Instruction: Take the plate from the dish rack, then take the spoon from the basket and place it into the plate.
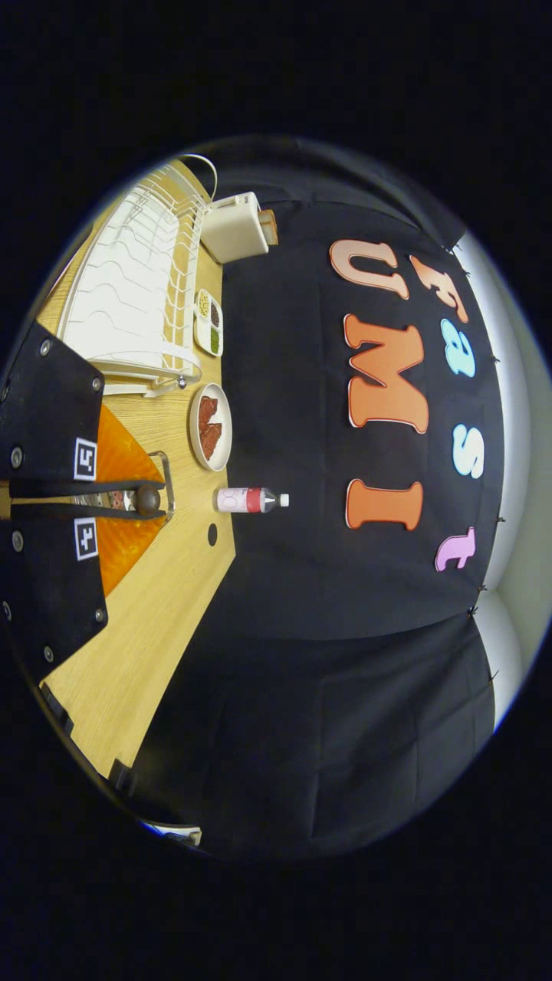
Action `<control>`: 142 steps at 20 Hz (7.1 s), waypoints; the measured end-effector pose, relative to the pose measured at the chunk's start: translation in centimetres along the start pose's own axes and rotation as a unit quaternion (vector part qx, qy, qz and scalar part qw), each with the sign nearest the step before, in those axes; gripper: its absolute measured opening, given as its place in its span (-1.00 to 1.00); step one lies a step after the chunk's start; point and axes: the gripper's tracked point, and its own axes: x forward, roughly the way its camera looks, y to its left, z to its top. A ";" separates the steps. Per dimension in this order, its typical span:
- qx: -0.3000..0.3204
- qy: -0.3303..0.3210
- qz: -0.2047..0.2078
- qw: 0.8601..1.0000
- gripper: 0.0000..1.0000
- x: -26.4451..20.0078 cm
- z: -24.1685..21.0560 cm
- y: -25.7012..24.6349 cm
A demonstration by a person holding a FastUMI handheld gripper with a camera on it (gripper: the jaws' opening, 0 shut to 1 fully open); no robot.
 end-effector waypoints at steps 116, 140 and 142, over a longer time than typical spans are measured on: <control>0.015 -0.041 0.105 0.994 0.94 -15.3 4.2 -3.5; 0.008 -0.042 0.103 0.994 0.94 -14.8 3.1 -3.7; 0.010 -0.044 0.104 0.994 0.94 -15.0 3.2 -3.7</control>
